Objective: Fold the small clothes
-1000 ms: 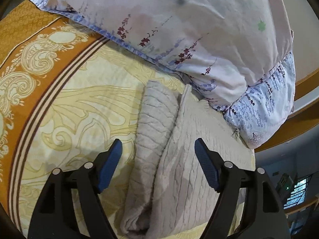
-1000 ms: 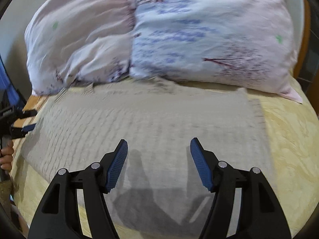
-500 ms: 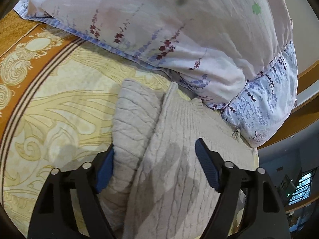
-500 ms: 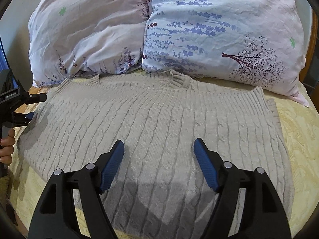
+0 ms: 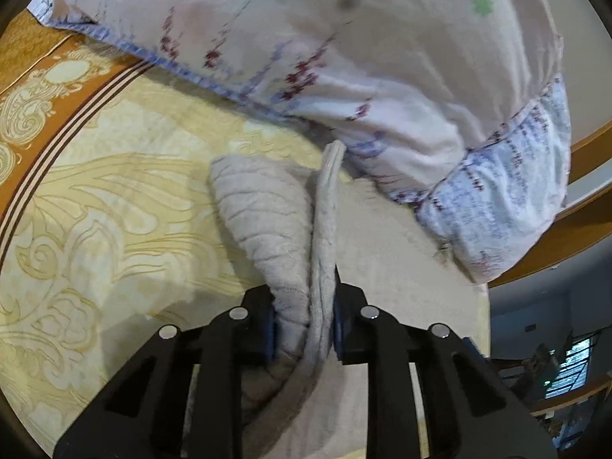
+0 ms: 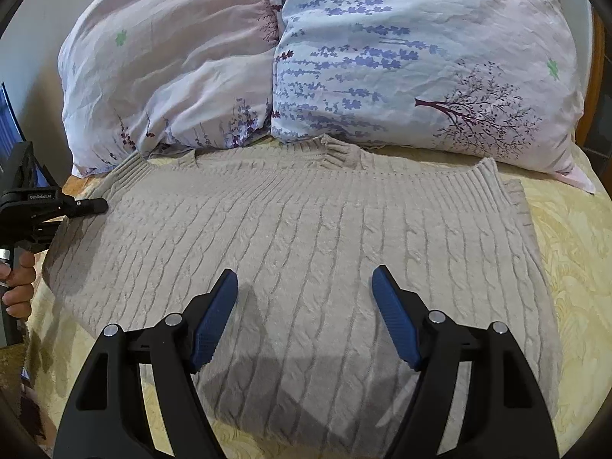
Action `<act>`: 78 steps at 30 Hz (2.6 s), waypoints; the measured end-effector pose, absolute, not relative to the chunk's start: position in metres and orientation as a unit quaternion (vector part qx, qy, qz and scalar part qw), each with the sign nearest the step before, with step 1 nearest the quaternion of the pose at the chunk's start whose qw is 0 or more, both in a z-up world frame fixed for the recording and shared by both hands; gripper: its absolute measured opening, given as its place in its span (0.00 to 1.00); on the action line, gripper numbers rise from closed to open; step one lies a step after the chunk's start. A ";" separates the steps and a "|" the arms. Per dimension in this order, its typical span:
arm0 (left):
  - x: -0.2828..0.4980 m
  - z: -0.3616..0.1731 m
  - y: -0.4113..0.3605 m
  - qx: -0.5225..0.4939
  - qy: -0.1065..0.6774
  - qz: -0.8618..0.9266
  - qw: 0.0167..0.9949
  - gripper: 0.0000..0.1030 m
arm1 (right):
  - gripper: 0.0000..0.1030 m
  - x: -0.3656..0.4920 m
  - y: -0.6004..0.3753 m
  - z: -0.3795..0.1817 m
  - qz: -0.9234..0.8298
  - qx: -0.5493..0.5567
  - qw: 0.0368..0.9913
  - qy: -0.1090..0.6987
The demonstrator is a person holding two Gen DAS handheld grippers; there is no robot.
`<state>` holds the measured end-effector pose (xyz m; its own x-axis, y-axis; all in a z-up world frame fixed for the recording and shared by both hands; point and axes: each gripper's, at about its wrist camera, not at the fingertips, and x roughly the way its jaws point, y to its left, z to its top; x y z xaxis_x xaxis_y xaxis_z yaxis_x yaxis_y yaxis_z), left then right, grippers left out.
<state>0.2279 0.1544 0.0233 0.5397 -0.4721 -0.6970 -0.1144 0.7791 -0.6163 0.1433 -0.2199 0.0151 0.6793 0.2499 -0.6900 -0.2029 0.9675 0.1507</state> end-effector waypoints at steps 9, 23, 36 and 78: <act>0.223 0.066 0.124 -0.356 0.424 -0.149 0.819 0.18 | 0.72 0.132 -0.246 0.025 0.121 0.059 0.922 0.364; 0.246 0.095 -0.023 -0.374 0.426 -0.270 0.778 0.17 | 0.72 0.119 -0.292 0.029 0.108 0.088 0.930 0.340; 0.251 0.037 -0.149 -0.331 0.502 -0.352 0.717 0.31 | 0.72 0.100 -0.369 0.028 0.069 0.146 0.929 0.334; 0.229 0.013 -0.064 -0.244 0.524 -0.264 0.772 0.74 | 0.17 0.185 -0.393 0.024 0.098 0.188 0.910 0.357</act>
